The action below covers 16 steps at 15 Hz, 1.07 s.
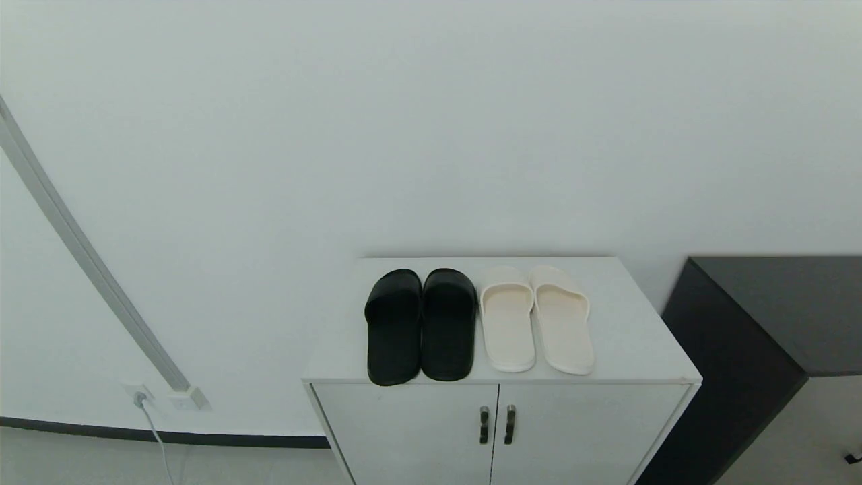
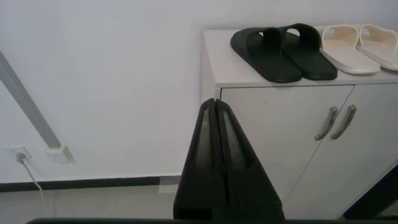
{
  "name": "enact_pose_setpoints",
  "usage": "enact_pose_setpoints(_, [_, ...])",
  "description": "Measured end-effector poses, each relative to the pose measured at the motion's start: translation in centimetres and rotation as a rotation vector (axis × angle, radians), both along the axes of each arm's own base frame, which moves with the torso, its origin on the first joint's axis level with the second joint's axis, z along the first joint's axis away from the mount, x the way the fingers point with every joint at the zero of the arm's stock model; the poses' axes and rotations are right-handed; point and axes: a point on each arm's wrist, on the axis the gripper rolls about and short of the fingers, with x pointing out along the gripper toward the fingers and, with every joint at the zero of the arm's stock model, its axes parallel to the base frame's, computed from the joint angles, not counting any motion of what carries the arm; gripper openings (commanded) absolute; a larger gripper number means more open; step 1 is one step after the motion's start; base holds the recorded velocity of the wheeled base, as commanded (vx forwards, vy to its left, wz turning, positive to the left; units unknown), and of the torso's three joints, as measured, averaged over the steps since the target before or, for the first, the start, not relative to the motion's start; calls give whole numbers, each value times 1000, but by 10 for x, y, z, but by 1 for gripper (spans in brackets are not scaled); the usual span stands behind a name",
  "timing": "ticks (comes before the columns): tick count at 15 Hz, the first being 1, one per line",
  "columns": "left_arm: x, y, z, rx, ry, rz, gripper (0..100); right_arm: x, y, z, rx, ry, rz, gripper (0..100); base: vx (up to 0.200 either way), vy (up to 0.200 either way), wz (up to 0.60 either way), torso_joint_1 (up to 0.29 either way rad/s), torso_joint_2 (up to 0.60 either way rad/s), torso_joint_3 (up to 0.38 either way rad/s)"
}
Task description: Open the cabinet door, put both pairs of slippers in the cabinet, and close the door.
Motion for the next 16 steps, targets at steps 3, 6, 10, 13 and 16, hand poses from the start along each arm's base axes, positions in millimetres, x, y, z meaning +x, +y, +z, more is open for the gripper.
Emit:
enact_pose_setpoints(3, [0,0,0,0,0,2,0,0,0,0,-6,0,4,100,0,0,0,0,0,0])
enact_pose_setpoints(6, [0,0,0,0,0,1,0,-4,0,18,34,-40,27,100,0,0,0,0,0,0])
enact_pose_setpoints(10, [0,0,0,0,0,0,0,2,1,54,33,66,115,100,0,0,0,0,0,0])
enact_pose_setpoints(13, [0,0,0,0,0,0,0,27,3,56,27,196,198,100,0,0,0,0,0,0])
enact_pose_setpoints(16, [0,0,0,0,0,0,0,59,7,69,26,276,255,100,0,0,0,0,0,0])
